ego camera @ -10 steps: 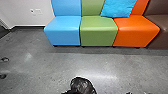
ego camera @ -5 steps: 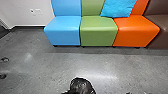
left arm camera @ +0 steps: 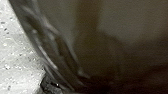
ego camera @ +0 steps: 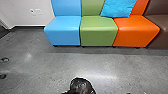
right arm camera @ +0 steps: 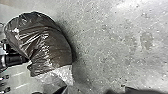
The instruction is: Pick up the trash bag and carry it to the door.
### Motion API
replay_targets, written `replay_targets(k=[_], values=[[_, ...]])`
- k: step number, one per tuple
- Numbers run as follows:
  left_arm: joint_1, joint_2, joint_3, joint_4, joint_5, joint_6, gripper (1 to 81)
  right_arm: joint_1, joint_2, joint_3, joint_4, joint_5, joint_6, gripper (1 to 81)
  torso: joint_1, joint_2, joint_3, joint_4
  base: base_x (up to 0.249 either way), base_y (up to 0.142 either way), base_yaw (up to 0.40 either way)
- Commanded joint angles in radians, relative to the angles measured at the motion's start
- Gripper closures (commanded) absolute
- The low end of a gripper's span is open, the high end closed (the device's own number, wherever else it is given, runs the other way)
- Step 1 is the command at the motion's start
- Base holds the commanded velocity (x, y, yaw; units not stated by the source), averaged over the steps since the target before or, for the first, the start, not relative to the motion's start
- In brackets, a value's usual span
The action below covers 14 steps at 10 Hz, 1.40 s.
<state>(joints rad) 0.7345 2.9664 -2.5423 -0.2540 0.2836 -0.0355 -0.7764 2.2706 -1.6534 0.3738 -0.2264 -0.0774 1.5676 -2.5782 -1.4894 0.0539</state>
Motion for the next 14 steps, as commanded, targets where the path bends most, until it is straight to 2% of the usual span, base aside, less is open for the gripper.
replay_targets(k=[1, 2, 3, 4, 6, 7, 14], values=[[-0.079, -0.016, 0.002, 0.001, 0.074, -0.003, 81.1, 0.076, -0.031, 0.020, 0.028, -0.062, 0.001, 1.0, -0.064, 0.100, 0.000, 0.000, 0.000, 0.000, 0.000], [-0.079, -0.019, 0.003, 0.002, 0.084, -0.003, 81.1, 0.070, -0.032, 0.018, 0.028, -0.062, 0.001, 1.0, -0.071, 0.110, 0.000, 0.000, 0.000, 0.000, 0.000], [-0.079, -0.025, 0.007, 0.002, 0.118, -0.001, 81.1, 0.064, -0.035, 0.018, 0.028, -0.062, 0.001, 1.0, -0.087, 0.138, 0.022, 0.000, 0.000, 0.000, 0.000], [-0.079, -0.036, 0.020, 0.002, 0.126, 0.000, 81.1, 0.061, -0.035, 0.017, 0.028, -0.062, 0.001, 1.0, -0.109, 0.173, 0.097, 0.000, 0.000, 0.000, 0.000], [-0.077, -0.081, 0.092, 0.001, 0.135, -0.001, 81.1, 0.050, -0.037, 0.012, 0.027, -0.062, -0.001, 1.0, -0.142, 0.234, 0.119, 0.000, 0.000, 0.000, 0.000], [-0.074, -0.104, 0.128, -0.001, 0.134, -0.003, 81.1, 0.047, -0.040, 0.008, 0.027, -0.062, -0.001, 1.0, -0.160, 0.261, 0.147, 0.000, 0.000, 0.000, 0.000], [-0.060, -0.154, 0.166, -0.007, 0.135, -0.003, 81.1, 0.002, -0.046, -0.034, 0.028, -0.062, -0.001, 1.0, -0.317, 0.504, 0.395, 0.000, 0.000, 0.000, 0.000]])
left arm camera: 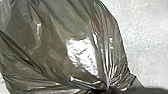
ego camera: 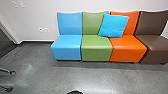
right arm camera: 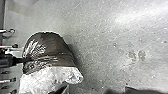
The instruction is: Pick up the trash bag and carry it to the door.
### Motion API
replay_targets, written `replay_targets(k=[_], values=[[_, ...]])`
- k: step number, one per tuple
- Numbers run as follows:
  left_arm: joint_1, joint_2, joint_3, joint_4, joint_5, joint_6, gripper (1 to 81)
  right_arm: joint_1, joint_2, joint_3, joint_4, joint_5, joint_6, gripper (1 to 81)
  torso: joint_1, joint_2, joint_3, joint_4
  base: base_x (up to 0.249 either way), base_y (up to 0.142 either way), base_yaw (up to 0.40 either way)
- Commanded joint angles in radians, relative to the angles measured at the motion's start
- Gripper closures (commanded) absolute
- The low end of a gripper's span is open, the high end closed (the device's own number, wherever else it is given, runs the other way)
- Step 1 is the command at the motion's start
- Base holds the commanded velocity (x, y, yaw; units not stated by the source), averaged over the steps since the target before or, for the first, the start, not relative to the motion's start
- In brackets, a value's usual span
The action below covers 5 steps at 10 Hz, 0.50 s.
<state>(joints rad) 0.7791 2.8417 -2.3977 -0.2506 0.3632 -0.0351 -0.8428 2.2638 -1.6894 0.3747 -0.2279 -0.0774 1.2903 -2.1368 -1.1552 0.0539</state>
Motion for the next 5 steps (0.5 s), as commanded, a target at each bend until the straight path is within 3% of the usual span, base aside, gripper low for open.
replay_targets(k=[1, 5], values=[[-0.099, -0.060, 0.060, -0.010, 0.056, -0.003, 81.1, 0.057, -0.037, -0.013, 0.027, -0.061, -0.001, 1.0, -0.059, 0.092, 0.090, 0.000, 0.000, 0.000, 0.000], [-0.047, -0.183, 0.195, -0.007, 0.046, -0.002, 81.1, -0.020, -0.024, -0.050, 0.026, -0.061, -0.004, 1.0, -0.156, 0.240, 0.245, 0.000, 0.000, 0.000, 0.000]])
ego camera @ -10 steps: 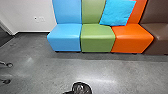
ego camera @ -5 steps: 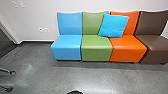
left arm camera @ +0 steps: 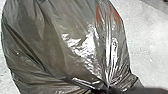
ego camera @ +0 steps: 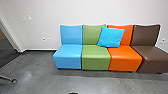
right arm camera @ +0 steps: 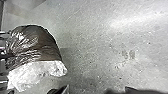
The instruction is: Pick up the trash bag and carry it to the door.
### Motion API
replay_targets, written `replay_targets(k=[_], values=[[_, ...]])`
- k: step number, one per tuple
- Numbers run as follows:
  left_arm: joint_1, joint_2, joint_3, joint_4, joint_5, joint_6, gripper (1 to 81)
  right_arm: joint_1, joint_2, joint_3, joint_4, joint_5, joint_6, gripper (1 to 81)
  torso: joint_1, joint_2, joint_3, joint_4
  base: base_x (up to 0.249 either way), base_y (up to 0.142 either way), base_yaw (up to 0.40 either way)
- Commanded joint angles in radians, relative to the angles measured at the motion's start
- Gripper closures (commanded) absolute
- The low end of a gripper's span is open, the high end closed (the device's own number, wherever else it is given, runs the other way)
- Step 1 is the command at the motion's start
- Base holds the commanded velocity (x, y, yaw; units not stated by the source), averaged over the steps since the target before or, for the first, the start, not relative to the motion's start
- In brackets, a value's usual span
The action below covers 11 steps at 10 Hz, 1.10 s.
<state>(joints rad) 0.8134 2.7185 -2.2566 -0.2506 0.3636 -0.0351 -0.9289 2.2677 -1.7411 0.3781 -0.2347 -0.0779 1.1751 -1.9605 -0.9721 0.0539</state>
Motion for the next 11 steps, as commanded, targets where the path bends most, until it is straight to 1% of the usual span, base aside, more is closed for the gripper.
replay_targets(k=[1, 2, 4, 5, 6, 7, 8, 9, 11], values=[[-0.061, -0.075, 0.066, -0.006, 0.046, -0.002, 81.1, 0.046, -0.023, -0.006, 0.022, -0.055, -0.006, 1.0, -0.064, 0.099, 0.098, 0.000, 0.000, 0.000, 0.000], [-0.043, -0.092, 0.080, -0.004, 0.046, 0.000, 81.1, 0.023, -0.018, -0.011, 0.021, -0.055, -0.008, 1.0, -0.085, 0.131, 0.130, 0.000, 0.000, 0.000, 0.000], [-0.009, -0.141, 0.149, -0.002, 0.041, 0.006, 81.1, -0.023, -0.001, -0.034, 0.019, -0.054, -0.011, 1.0, -0.129, 0.197, 0.199, 0.000, 0.000, 0.000, 0.000], [0.005, -0.172, 0.198, -0.002, 0.037, 0.017, 81.1, -0.048, 0.009, -0.041, 0.019, -0.054, -0.011, 1.0, -0.154, 0.235, 0.238, 0.000, 0.000, 0.000, 0.000], [0.014, -0.215, 0.264, -0.001, 0.034, 0.017, 81.1, -0.069, 0.012, -0.038, 0.019, -0.049, -0.011, 1.0, -0.175, 0.266, 0.271, 0.000, 0.000, 0.000, 0.000], [0.023, -0.238, 0.302, -0.001, 0.028, 0.018, 81.1, -0.087, 0.015, -0.037, 0.021, -0.041, -0.011, 1.0, -0.199, 0.303, 0.292, 0.000, 0.000, 0.000, 0.000], [0.040, -0.264, 0.351, 0.013, 0.006, 0.018, 81.1, -0.112, 0.020, -0.035, 0.021, -0.041, -0.011, 1.0, -0.222, 0.338, 0.242, 0.000, 0.000, 0.000, 0.000], [0.074, -0.273, 0.377, 0.054, -0.014, 0.017, 81.1, -0.147, 0.032, -0.044, 0.016, -0.040, -0.011, 1.0, -0.239, 0.362, 0.258, 0.000, 0.000, 0.000, 0.000], [0.151, -0.281, 0.379, 0.102, -0.049, 0.017, 81.1, -0.236, 0.066, -0.086, 0.007, -0.040, -0.022, 1.0, -0.279, 0.424, 0.273, 0.000, 0.000, 0.000, 0.000]])
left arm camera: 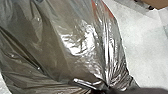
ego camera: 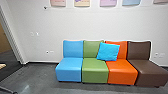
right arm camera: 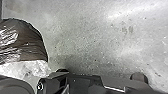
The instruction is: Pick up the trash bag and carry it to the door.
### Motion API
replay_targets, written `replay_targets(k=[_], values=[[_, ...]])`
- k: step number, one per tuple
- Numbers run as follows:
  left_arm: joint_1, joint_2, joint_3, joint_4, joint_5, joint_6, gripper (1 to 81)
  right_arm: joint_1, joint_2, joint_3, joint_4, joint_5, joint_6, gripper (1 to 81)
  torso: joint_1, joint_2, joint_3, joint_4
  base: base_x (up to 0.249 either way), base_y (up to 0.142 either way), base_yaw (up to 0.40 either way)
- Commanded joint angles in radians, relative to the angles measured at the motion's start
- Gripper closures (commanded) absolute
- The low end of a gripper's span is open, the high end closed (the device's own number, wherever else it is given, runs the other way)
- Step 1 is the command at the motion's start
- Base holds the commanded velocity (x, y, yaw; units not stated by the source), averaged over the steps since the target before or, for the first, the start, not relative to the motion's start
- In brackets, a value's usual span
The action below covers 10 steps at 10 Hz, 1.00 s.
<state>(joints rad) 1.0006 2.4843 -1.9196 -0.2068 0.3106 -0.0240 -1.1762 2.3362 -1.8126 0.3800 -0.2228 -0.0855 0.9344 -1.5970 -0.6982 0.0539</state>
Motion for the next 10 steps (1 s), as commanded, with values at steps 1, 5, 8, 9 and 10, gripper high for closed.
replay_targets(k=[1, 5, 8, 9, 10], values=[[-0.004, -0.051, 0.043, 0.075, -0.010, 0.006, 81.1, -0.024, 0.011, -0.020, 0.003, -0.049, -0.034, 1.0, -0.060, 0.093, 0.000, 0.000, 0.000, 0.000, 0.000], [0.193, 0.001, 0.001, 0.182, -0.128, 0.007, 81.1, -0.168, 0.085, -0.053, -0.049, 0.048, -0.057, 1.0, -0.156, 0.241, 0.001, 0.000, 0.000, 0.000, 0.000], [0.293, 0.050, -0.044, 0.234, -0.170, 0.006, 81.1, -0.238, 0.166, -0.112, -0.113, 0.048, -0.056, 1.0, -0.228, 0.351, 0.001, 0.000, 0.000, 0.000, 0.000], [0.316, 0.072, -0.070, 0.237, -0.171, 0.006, 81.1, -0.256, 0.199, -0.151, -0.121, 0.051, -0.057, 1.0, -0.252, 0.388, 0.001, 0.000, 0.000, 0.000, 0.000], [0.330, 0.094, -0.103, 0.241, -0.171, 0.006, 81.1, -0.267, 0.226, -0.190, -0.125, 0.051, -0.060, 1.0, -0.277, 0.427, 0.038, 0.000, 0.000, 0.000, 0.000]])
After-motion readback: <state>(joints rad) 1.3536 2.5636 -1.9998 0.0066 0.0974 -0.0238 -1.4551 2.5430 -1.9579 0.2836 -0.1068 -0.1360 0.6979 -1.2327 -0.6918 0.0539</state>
